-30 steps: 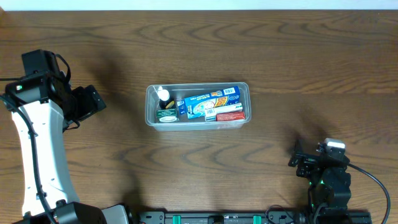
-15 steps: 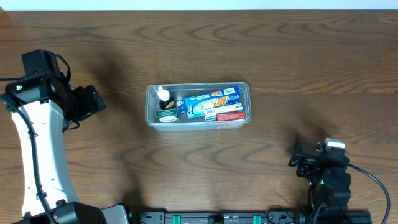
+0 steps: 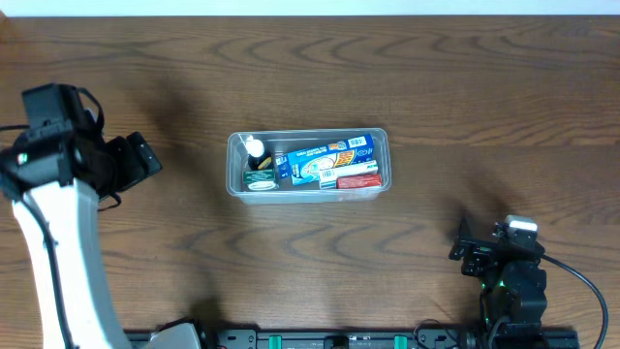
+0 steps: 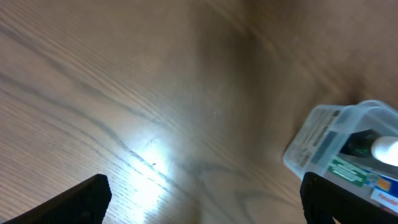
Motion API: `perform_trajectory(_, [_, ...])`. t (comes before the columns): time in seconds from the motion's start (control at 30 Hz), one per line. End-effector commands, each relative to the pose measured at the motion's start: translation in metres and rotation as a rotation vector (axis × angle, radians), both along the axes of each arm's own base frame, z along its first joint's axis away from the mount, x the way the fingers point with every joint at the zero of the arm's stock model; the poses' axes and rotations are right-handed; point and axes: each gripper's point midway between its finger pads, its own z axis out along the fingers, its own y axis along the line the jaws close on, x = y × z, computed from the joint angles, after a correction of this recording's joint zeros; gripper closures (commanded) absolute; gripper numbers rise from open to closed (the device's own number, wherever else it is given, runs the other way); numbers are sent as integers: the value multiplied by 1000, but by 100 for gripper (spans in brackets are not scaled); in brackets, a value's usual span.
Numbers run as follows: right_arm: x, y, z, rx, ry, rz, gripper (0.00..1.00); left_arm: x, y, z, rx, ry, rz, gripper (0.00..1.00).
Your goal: Pack container
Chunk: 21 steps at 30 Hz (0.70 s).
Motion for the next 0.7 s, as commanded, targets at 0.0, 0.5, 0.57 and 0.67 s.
perform_trajectory(0.0, [0, -1, 0, -9, -6, -1, 1, -6, -3, 17, 44, -95, -8, 2])
perform_trajectory(0.5, [0, -1, 0, -9, -6, -1, 1, 4, -53, 16, 151, -602, -187, 2])
perform_trajectory(0.57, [0, -1, 0, -9, -6, -1, 1, -1, -54, 5, 154, -630, -189, 2])
perform_trajectory(0.67, [0, -1, 0, -9, -6, -1, 1, -9, -56, -10, 162, -662, -188, 2])
